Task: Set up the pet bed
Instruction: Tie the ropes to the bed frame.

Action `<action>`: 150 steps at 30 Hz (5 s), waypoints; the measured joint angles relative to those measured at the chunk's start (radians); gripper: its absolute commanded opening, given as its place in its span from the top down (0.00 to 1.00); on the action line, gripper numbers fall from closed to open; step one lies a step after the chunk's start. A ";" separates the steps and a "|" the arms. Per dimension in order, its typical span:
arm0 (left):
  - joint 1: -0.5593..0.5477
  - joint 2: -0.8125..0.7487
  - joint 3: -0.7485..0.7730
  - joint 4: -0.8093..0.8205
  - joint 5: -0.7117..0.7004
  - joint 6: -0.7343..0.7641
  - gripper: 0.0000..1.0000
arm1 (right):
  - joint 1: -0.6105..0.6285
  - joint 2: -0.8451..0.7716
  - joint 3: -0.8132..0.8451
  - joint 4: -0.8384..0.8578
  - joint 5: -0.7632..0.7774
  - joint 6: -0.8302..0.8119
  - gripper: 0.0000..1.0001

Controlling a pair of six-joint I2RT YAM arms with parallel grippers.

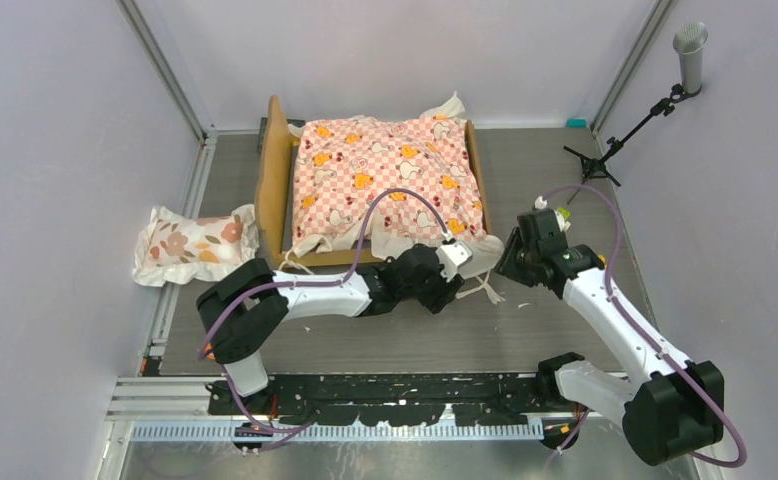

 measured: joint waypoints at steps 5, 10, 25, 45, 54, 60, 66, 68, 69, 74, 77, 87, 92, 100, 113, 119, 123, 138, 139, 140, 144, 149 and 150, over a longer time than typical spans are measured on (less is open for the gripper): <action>0.000 0.000 -0.042 0.005 0.001 -0.011 0.47 | 0.011 -0.048 -0.162 0.033 -0.039 0.038 0.56; 0.001 0.000 -0.059 0.007 0.001 -0.021 0.47 | 0.047 -0.034 -0.211 0.075 -0.041 0.055 0.50; 0.001 0.000 -0.062 0.014 0.001 -0.021 0.47 | 0.072 0.142 -0.219 0.148 0.038 0.111 0.51; 0.002 0.000 -0.062 0.016 0.002 -0.019 0.47 | 0.074 0.206 -0.237 0.226 0.066 0.162 0.99; 0.002 0.000 -0.062 0.037 0.001 -0.020 0.46 | 0.128 0.103 -0.306 0.206 0.024 0.222 0.99; 0.002 0.000 -0.062 0.068 -0.002 -0.038 0.43 | 0.162 0.023 -0.329 0.132 0.024 0.269 0.99; 0.002 0.012 -0.027 0.098 -0.020 -0.103 0.40 | 0.164 -0.046 -0.333 0.092 0.021 0.291 0.99; 0.002 0.026 -0.001 0.111 -0.032 -0.128 0.40 | 0.164 -0.055 -0.333 0.085 0.021 0.295 0.99; 0.002 0.034 0.011 0.122 -0.040 -0.144 0.40 | 0.164 -0.059 -0.333 0.084 0.021 0.296 0.99; 0.002 0.065 0.032 0.180 -0.048 -0.222 0.42 | 0.165 -0.070 -0.333 0.083 0.019 0.298 0.99; 0.002 0.094 0.032 0.213 -0.048 -0.285 0.42 | 0.165 -0.079 -0.333 0.083 0.010 0.300 0.99; 0.003 0.187 0.063 0.246 -0.100 -0.457 0.40 | 0.165 -0.110 -0.333 0.072 -0.005 0.300 0.99; 0.003 0.205 0.081 0.259 -0.123 -0.509 0.40 | 0.165 -0.134 -0.332 0.064 -0.013 0.300 0.99; 0.003 0.249 0.115 0.268 -0.139 -0.568 0.44 | 0.165 -0.145 -0.332 0.060 -0.023 0.300 0.99; 0.003 0.307 0.167 0.268 -0.140 -0.605 0.60 | 0.165 -0.159 -0.332 0.056 -0.029 0.300 0.99; 0.003 0.318 0.171 0.265 -0.138 -0.618 0.79 | 0.165 -0.169 -0.332 0.055 -0.032 0.300 0.99; 0.007 0.318 0.171 0.264 -0.134 -0.622 0.88 | 0.165 -0.181 -0.332 0.053 -0.031 0.300 0.99; 0.008 0.317 0.152 0.290 -0.085 -0.594 0.94 | 0.165 -0.163 -0.257 0.051 0.050 0.266 0.99; 0.009 0.317 0.147 0.293 -0.084 -0.592 0.94 | 0.165 -0.154 -0.247 0.056 0.055 0.261 0.99; 0.009 0.316 0.141 0.298 -0.082 -0.592 0.94 | 0.165 -0.142 -0.238 0.063 0.060 0.256 0.99; 0.012 0.306 0.120 0.312 -0.076 -0.592 0.94 | 0.164 -0.074 -0.220 0.105 0.072 0.235 0.99; 0.013 0.282 0.109 0.316 -0.069 -0.592 0.94 | 0.165 -0.001 -0.220 0.161 0.077 0.214 0.99; 0.013 0.277 0.107 0.318 -0.069 -0.592 0.94 | 0.164 0.009 -0.220 0.176 0.078 0.209 0.99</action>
